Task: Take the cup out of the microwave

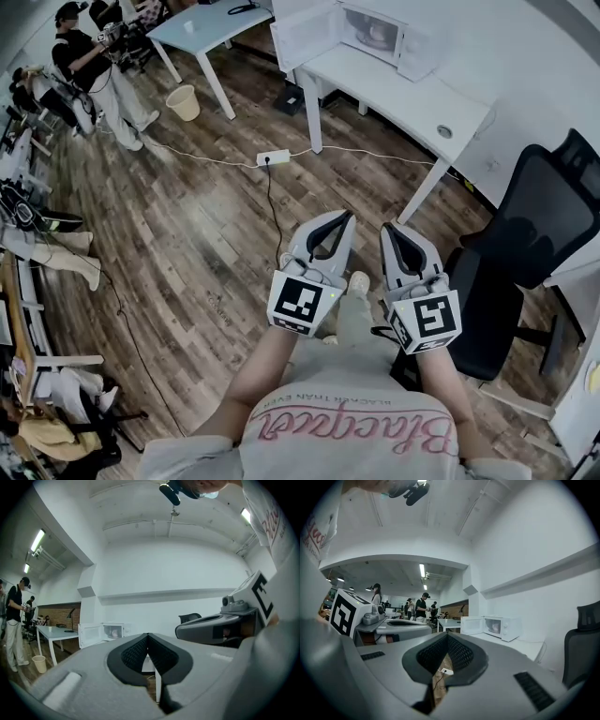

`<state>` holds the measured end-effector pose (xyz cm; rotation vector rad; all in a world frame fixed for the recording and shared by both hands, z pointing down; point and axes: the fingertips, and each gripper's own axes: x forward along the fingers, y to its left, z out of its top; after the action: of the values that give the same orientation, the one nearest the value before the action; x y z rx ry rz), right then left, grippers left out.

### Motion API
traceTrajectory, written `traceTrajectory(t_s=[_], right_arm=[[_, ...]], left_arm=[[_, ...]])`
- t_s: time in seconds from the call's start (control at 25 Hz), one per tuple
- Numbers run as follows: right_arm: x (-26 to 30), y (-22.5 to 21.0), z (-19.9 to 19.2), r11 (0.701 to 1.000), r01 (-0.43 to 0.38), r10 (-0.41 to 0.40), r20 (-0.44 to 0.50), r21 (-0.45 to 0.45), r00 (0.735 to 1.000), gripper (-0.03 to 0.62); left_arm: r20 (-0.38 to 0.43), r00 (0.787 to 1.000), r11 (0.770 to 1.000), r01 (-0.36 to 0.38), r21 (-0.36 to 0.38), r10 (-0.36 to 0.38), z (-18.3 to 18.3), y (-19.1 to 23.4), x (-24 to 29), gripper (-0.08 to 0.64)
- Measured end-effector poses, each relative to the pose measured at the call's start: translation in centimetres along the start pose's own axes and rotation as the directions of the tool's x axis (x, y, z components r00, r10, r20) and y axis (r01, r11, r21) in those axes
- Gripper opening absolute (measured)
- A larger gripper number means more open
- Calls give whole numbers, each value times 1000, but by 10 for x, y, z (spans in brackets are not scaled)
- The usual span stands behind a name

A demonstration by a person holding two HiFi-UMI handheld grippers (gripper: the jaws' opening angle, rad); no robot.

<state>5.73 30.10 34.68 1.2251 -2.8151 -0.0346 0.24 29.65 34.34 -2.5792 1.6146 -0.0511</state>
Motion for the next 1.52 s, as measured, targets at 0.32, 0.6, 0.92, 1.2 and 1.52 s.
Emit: traceTrajectory(t_s=[0.32, 0.6, 0.92, 1.2, 1.52], right_arm=[[43, -52, 0, 1000, -5, 5, 2, -1, 1000, 9], [82, -100, 3, 1000, 0, 0, -8, 9, 1000, 9], [121, -147, 10, 999, -33, 33, 3, 8, 999, 9], [154, -186, 11, 998, -52, 52, 3, 17, 999, 9], [182, -212, 9, 997, -74, 73, 29, 20, 997, 9]], left_arm=[[9, 1000, 1000, -1, -1, 1, 1, 22, 66, 3], [10, 1000, 1000, -6, -1, 6, 3, 39, 120, 3], [16, 1000, 1000, -17, 0, 17, 6, 59, 184, 3], [17, 1000, 1000, -18, 8, 18, 7, 73, 233, 3], [8, 1000, 1000, -23, 18, 23, -3, 85, 263, 3]])
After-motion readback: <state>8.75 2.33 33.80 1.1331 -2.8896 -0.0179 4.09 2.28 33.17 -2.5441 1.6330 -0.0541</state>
